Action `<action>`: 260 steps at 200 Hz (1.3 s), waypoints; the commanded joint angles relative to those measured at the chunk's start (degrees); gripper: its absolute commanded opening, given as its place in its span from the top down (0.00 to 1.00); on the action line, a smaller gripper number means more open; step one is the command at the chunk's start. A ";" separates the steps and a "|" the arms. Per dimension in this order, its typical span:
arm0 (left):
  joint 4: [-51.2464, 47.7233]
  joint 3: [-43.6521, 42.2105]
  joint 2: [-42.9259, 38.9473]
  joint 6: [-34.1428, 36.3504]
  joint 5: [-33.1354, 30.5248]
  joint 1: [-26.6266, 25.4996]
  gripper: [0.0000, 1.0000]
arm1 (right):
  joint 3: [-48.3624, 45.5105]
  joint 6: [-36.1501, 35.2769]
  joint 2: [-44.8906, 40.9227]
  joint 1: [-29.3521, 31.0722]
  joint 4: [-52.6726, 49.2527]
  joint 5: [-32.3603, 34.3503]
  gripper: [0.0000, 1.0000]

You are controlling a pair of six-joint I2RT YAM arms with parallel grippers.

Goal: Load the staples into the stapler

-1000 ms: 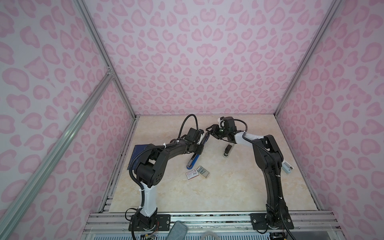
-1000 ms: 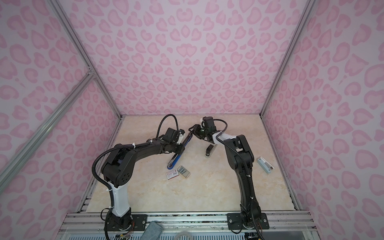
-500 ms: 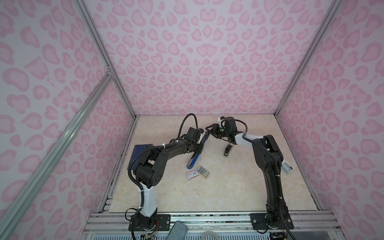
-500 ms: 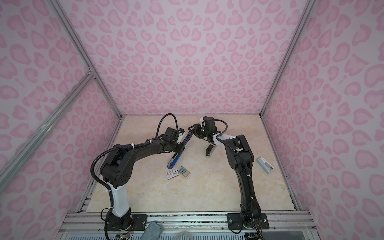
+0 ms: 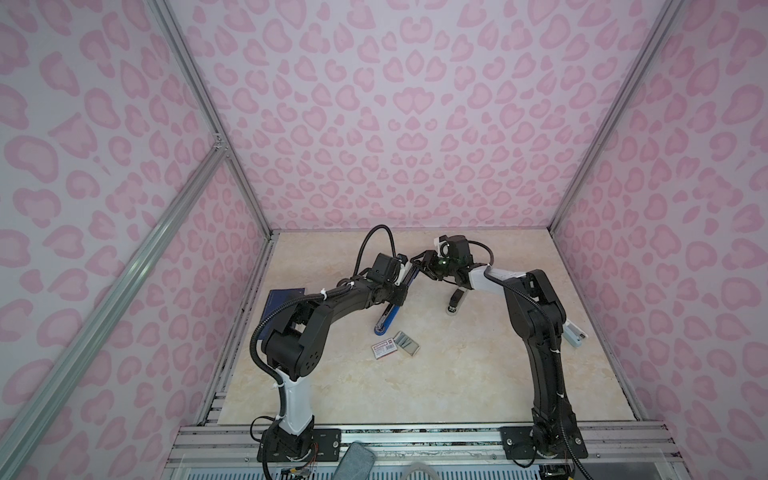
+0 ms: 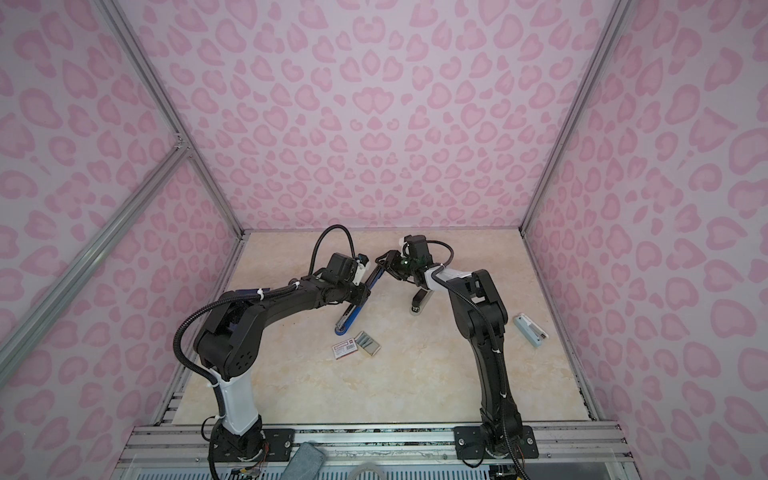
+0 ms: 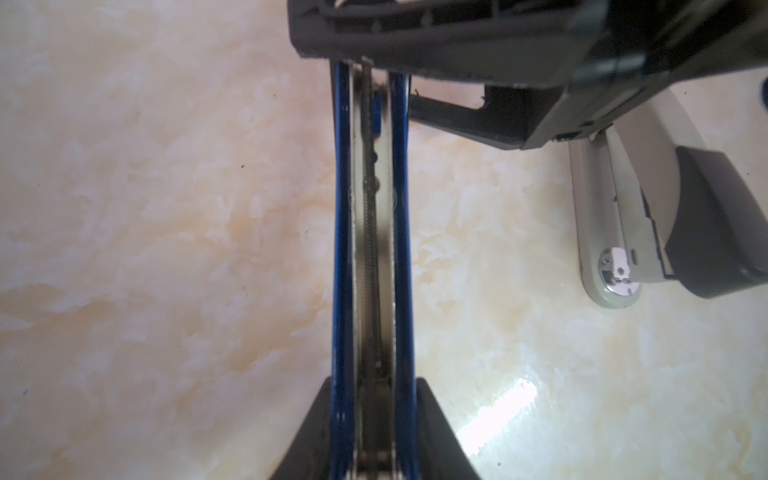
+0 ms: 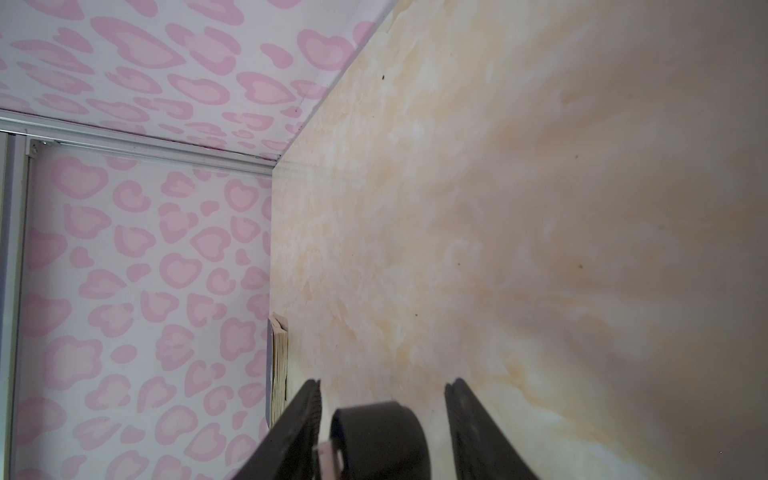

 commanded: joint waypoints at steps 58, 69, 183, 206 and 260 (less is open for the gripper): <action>1.96 2.49 1.25 0.79 0.74 0.02 0.90 | -1.77 2.20 0.32 -0.07 8.53 -2.85 0.68; 1.70 2.89 1.50 0.93 0.15 -0.02 0.87 | -3.69 1.88 0.27 -0.17 9.56 -2.63 0.70; 1.50 1.41 -1.57 0.02 -4.17 -0.05 0.48 | -15.84 3.80 -3.32 -2.71 28.50 2.05 0.73; 2.65 -3.38 -6.02 -1.16 -6.38 0.01 0.47 | -16.62 3.42 -4.29 -3.44 29.04 1.94 0.73; 8.39 -19.23 -17.71 -6.14 -11.02 0.44 0.39 | -17.72 -0.75 -7.77 -4.39 25.88 1.42 0.73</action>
